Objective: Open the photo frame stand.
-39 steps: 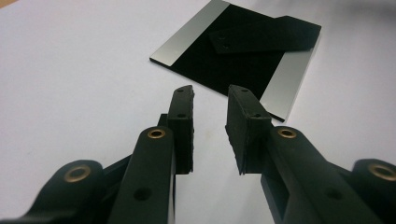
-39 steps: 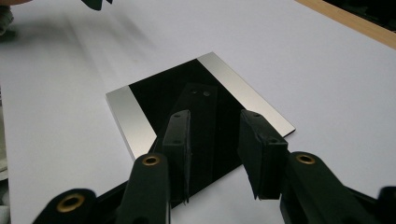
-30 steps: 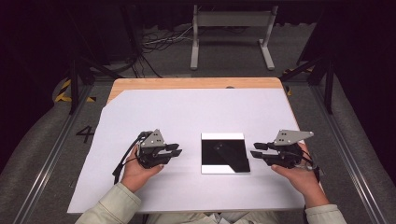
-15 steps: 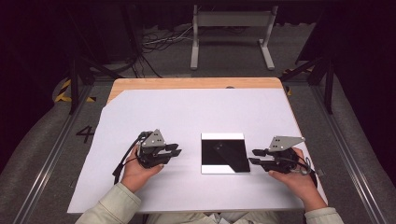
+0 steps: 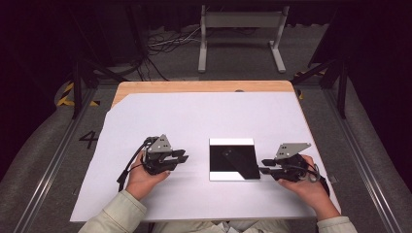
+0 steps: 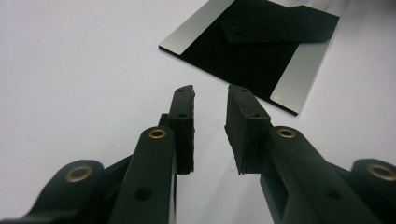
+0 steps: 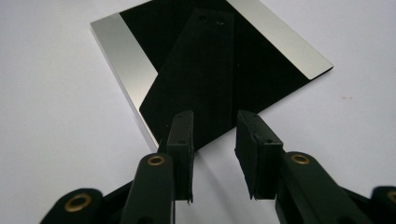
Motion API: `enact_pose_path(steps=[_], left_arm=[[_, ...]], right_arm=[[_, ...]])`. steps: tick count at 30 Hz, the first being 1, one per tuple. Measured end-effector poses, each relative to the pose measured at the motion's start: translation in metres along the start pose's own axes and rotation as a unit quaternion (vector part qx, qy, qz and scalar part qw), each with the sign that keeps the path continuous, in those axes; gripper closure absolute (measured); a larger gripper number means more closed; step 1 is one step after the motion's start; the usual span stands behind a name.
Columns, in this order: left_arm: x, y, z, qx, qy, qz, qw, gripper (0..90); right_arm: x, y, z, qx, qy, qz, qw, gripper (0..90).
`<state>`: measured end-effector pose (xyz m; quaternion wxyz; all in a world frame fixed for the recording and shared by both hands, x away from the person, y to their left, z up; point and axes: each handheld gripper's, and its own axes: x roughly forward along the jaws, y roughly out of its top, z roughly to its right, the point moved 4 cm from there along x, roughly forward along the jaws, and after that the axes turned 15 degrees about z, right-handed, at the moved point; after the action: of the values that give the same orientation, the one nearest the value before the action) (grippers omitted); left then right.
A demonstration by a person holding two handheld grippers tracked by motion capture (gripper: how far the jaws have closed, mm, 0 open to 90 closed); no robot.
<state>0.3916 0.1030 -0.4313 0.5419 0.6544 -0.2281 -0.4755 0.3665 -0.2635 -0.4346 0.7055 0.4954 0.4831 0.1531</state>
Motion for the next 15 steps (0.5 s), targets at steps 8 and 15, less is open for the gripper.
enact_pose_path(steps=[8,15], left_arm=[[0.0009,-0.0007,-0.0009,0.000,0.002,-0.003,1.0000,73.0],[0.0008,-0.0011,-0.0014,-0.002,0.002,-0.004,1.0000,72.9]], right_arm=[[0.0028,-0.0037,-0.0040,-0.003,0.011,-0.063,0.9980,68.8],[0.0027,-0.0058,-0.0077,-0.005,0.019,-0.094,0.9954,68.1]])
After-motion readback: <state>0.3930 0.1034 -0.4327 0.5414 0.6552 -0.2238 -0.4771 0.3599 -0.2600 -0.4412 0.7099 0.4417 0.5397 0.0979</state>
